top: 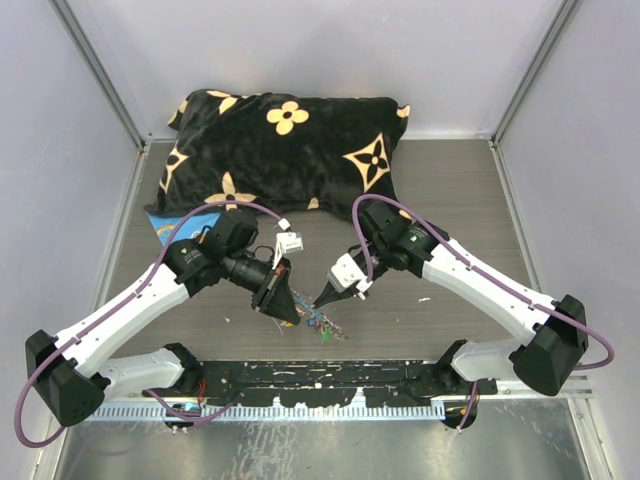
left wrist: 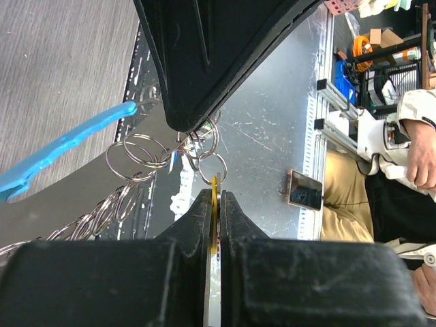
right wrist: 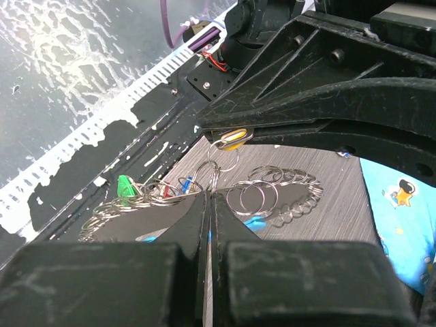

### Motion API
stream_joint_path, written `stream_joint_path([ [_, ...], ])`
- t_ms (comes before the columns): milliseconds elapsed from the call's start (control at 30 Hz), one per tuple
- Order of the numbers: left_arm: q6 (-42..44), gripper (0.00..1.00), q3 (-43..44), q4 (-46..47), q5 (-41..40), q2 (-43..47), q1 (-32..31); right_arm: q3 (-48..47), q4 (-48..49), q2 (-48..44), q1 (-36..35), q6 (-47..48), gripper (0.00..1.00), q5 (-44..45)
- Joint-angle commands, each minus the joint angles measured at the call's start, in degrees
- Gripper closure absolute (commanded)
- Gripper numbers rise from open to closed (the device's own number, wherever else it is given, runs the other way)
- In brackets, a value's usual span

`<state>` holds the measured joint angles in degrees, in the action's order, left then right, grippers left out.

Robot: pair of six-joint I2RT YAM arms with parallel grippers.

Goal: Remove the keys from the keyring
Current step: Remove the key from the keyring.

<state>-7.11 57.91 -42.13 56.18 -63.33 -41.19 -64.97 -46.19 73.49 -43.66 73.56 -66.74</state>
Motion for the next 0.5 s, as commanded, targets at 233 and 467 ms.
stream_joint_path([
  [233, -1.24, 1.00, -1.23, -0.05, 0.01, 2.76, -1.02, -1.48, -4.57, 1.08, 1.92, 1.69, 0.99, -7.19],
  [467, -1.45, 1.00, -2.31, -0.75, -0.73, 3.16, -1.43, -1.53, -5.94, 1.20, 2.94, 3.13, 0.99, -8.56],
])
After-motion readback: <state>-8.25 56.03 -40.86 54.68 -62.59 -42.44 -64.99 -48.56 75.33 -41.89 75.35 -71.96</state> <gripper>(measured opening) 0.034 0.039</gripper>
